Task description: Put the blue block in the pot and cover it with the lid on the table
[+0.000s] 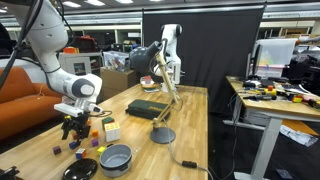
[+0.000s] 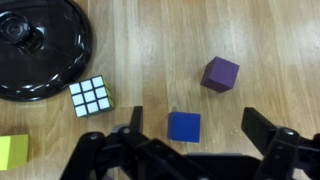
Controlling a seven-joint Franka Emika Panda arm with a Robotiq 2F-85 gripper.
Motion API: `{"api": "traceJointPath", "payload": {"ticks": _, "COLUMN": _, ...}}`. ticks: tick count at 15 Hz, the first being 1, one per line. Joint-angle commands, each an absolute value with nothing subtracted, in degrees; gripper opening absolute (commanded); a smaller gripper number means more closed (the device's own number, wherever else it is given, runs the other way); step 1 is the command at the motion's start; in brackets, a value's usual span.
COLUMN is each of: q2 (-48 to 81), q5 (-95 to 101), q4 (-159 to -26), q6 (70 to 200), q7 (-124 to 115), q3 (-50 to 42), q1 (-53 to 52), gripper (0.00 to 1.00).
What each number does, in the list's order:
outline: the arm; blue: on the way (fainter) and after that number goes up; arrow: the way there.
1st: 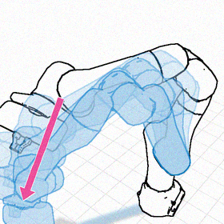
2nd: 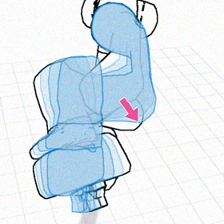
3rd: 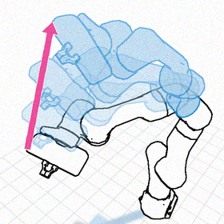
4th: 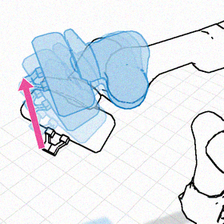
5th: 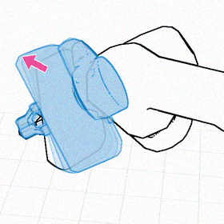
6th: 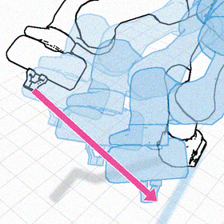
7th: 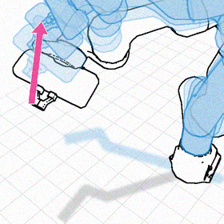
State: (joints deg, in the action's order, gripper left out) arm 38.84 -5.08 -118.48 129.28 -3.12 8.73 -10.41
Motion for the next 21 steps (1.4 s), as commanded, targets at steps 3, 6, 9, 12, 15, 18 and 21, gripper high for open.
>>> {"api": "traceJointPath", "payload": {"ticks": 3, "q2": 41.18, "q5": -3.99, "q4": -115.42, "q6": 125.56, "q7": -3.46, "q3": 8.21, "q1": -11.10, "gripper": 1.00}}
{"api": "traceJointPath", "payload": {"ticks": 6, "q2": 41.73, "q5": -3.92, "q4": -114.35, "q6": 124.92, "q7": -3.48, "q3": 8.13, "q1": -11.19, "gripper": 1.00}}
{"api": "traceJointPath", "payload": {"ticks": 9, "q2": 41.90, "q5": -3.92, "q4": -113.59, "q6": 124.26, "q7": -3.45, "q3": 8.16, "q1": -11.23, "gripper": 1.00}}
{"api": "traceJointPath", "payload": {"ticks": 12, "q2": 42.20, "q5": -4.26, "q4": -113.22, "q6": 123.76, "q7": -3.18, "q3": 8.38, "q1": -11.06, "gripper": 0.66}}
{"api": "traceJointPath", "payload": {"ticks": 15, "q2": 42.38, "q5": -4.27, "q4": -113.18, "q6": 123.73, "q7": -3.19, "q3": 8.31, "q1": -11.01, "gripper": 0.46}}
{"api": "traceJointPath", "payload": {"ticks": 18, "q2": 42.48, "q5": -4.26, "q4": -113.07, "q6": 123.81, "q7": -3.22, "q3": 8.29, "q1": -11.01, "gripper": 0.32}}
{"api": "traceJointPath", "payload": {"ticks": 21, "q2": 42.37, "q5": -4.13, "q4": -113.16, "q6": 123.82, "q7": -3.39, "q3": 8.17, "q1": -11.08, "gripper": 0.24}}
